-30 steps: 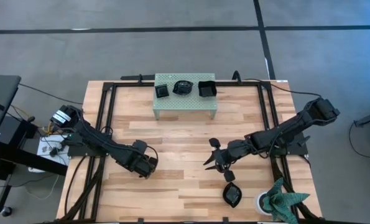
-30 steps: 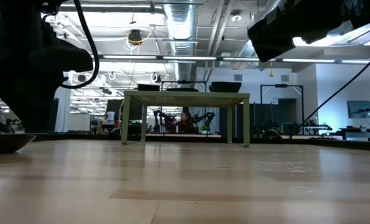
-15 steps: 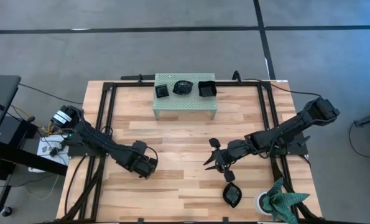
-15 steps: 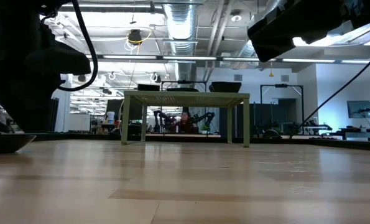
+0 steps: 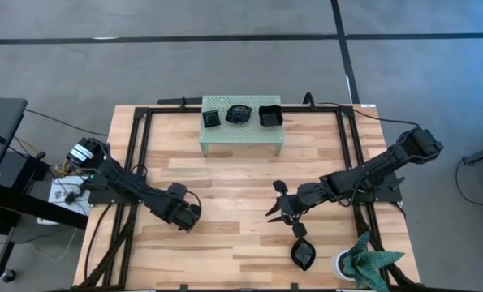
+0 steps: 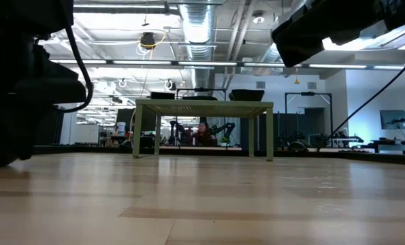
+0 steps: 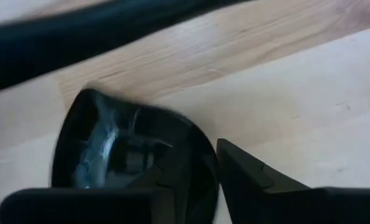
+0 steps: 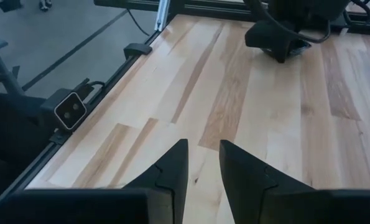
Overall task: Pick & Place Mini shaped plates
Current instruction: Stack the black leaf shape plate on top of the black leaf shape plate on the shelf
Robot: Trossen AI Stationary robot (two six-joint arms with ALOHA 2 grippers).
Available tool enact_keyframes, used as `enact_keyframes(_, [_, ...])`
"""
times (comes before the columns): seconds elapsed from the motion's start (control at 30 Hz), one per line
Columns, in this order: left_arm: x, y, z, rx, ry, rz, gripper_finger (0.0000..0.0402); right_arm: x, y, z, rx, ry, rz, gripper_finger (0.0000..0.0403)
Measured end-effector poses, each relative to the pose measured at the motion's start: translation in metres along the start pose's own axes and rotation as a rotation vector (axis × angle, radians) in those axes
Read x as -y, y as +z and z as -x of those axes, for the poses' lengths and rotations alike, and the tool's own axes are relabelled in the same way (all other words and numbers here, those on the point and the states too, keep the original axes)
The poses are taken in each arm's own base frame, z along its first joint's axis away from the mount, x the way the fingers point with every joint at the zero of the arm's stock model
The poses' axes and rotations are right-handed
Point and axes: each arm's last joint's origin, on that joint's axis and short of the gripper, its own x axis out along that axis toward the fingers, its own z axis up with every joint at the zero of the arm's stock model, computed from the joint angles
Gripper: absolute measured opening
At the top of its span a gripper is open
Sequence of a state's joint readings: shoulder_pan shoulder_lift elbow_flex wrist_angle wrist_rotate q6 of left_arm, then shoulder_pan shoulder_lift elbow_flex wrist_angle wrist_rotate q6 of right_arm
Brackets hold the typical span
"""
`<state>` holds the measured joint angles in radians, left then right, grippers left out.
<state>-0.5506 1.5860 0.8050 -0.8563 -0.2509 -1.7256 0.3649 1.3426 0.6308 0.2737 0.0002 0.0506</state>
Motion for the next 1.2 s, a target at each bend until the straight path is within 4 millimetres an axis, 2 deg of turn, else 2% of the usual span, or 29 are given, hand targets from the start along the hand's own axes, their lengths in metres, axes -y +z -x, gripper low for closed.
enact_keyframes(0.2, [-0.001, -0.005, 0.002, 0.009, -0.012, -0.024, 0.0016, 0.002, 0.000, 0.000, -0.003, -0.011, -0.006, 0.0086])
enact_keyframes(0.33, [0.006, -0.013, 0.007, 0.003, -0.085, -0.039, 0.0009, 0.002, 0.000, 0.000, -0.003, -0.011, -0.006, 0.0086])
enact_keyframes(0.4, [0.017, -0.017, 0.014, 0.020, -0.183, -0.083, 0.0009, 0.002, 0.000, 0.000, -0.003, -0.012, -0.006, 0.0086])
enact_keyframes(0.5, [0.043, -0.018, 0.033, 0.134, -0.403, -0.174, 0.0006, 0.004, 0.000, 0.000, -0.003, -0.017, -0.001, 0.0086])
enact_keyframes(0.6, [0.072, -0.015, 0.061, 0.298, -0.636, -0.319, 0.0006, 0.006, 0.000, 0.000, -0.003, -0.022, -0.002, 0.0086])
enact_keyframes(0.7, [0.092, -0.004, 0.089, 0.474, -0.748, -0.501, 0.0006, 0.008, 0.000, 0.000, -0.003, -0.028, -0.004, 0.0086])
enact_keyframes(0.87, [0.111, 0.040, 0.123, 0.758, -0.655, -0.771, 0.0005, 0.009, 0.000, 0.000, -0.004, -0.033, -0.007, 0.0086])
enact_keyframes(1.0, [0.117, 0.095, 0.141, 0.914, -0.527, -0.847, 0.0006, 0.010, -0.001, 0.000, -0.016, -0.033, -0.008, 0.0086])
enact_keyframes(1.1, [0.113, 0.141, 0.141, 0.971, -0.417, -0.878, 0.0005, 0.010, -0.004, 0.000, -0.047, -0.034, -0.009, 0.0086])
enact_keyframes(1.2, [0.101, 0.185, 0.128, 0.967, -0.299, -0.941, 0.0006, 0.010, -0.008, 0.000, -0.081, -0.036, -0.009, 0.0086])
